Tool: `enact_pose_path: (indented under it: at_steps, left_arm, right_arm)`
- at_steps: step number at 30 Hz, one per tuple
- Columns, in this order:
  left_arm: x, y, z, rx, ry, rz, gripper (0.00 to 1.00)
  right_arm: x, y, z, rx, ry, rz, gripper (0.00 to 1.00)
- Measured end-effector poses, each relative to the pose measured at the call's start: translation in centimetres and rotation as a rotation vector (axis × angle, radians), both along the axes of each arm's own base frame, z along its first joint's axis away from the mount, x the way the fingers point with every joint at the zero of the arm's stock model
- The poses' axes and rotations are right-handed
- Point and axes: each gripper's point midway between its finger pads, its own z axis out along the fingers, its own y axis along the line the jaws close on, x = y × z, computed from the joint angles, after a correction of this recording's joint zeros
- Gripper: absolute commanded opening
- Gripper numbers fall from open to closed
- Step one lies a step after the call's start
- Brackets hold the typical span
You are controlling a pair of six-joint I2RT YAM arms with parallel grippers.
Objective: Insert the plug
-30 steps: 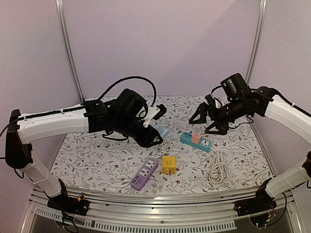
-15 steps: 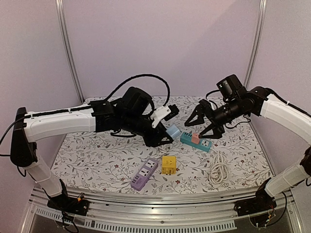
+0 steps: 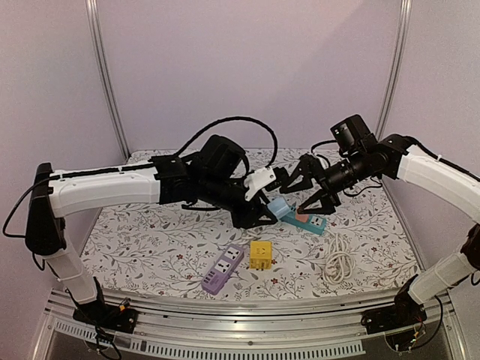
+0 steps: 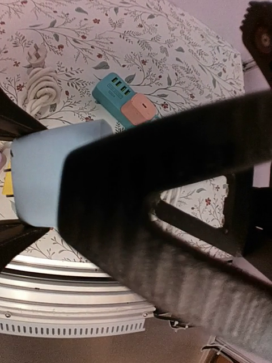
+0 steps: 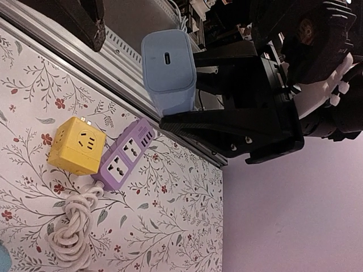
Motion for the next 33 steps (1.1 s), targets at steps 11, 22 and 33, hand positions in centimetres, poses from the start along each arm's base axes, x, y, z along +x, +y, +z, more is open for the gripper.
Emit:
enact_pose_path:
  at_steps: [11,22,33]
  left_arm:
    - [0.5,-1.5,1.3,-0.030,-0.033,-0.032,0.00]
    - [0.3,-2.2,1.2,-0.034,-0.030,-0.059,0.00]
    - [0.2,-2.4,1.1,-0.033,-0.030,-0.061,0.00]
  right_arm:
    - [-0.5,0.5,-0.1,0.015,0.038,0.024,0.78]
    - [-0.4,0.9,-1.1,0.003,0.067,0.033,0.66]
    - [-0.3,1.2,-1.6,0.003,0.079,0.048,0.47]
